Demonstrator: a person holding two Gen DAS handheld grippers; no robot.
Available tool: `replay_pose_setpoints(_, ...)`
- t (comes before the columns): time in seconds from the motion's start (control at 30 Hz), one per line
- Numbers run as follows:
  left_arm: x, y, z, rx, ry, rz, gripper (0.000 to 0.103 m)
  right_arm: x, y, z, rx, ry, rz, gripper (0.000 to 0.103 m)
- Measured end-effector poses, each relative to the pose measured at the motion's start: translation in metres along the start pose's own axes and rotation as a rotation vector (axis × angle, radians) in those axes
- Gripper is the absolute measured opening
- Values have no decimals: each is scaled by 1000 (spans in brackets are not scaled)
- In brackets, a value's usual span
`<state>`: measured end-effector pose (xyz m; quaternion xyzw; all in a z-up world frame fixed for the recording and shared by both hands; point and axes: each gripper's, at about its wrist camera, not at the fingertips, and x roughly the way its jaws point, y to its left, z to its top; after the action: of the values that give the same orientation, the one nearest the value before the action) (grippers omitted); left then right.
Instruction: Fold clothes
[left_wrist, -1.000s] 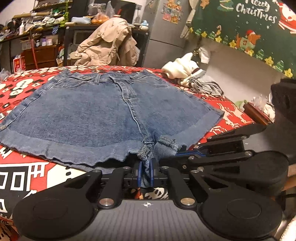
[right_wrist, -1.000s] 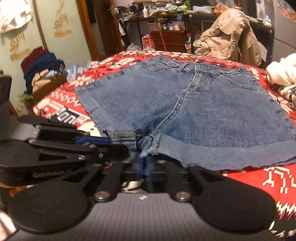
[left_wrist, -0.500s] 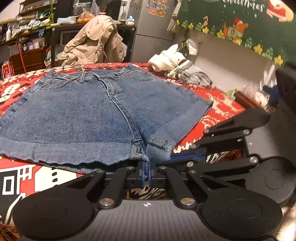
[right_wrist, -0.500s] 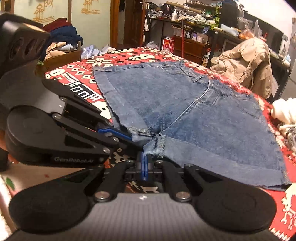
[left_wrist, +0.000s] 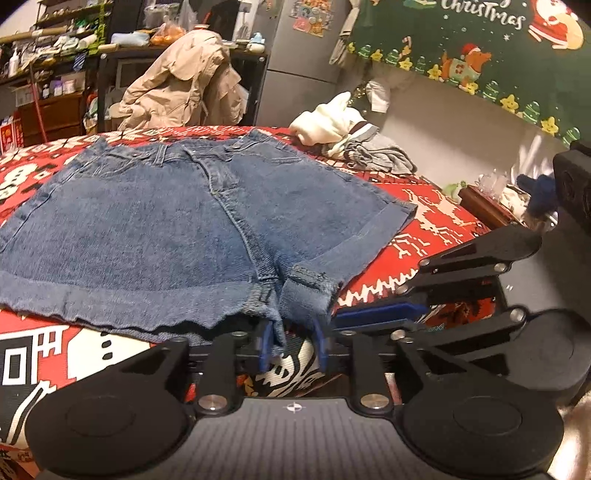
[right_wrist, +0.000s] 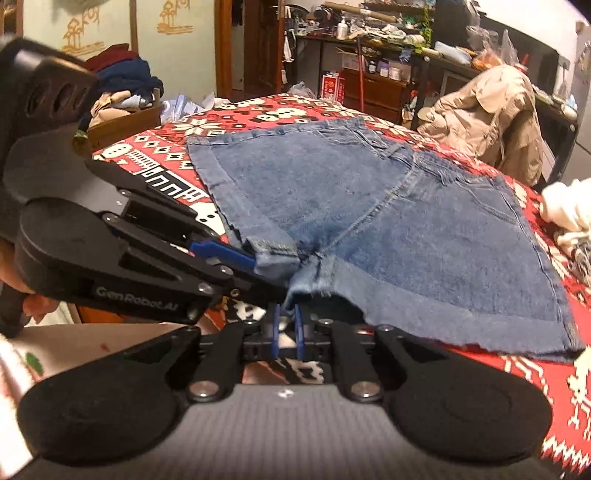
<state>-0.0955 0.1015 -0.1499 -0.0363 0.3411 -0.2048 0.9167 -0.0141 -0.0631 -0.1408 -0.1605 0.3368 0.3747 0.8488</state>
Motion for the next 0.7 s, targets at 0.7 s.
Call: replay_pose_setpoints(0.7,20,-18,12,-41,42,157,14,-45,-67,-32,285,-23,-84,30)
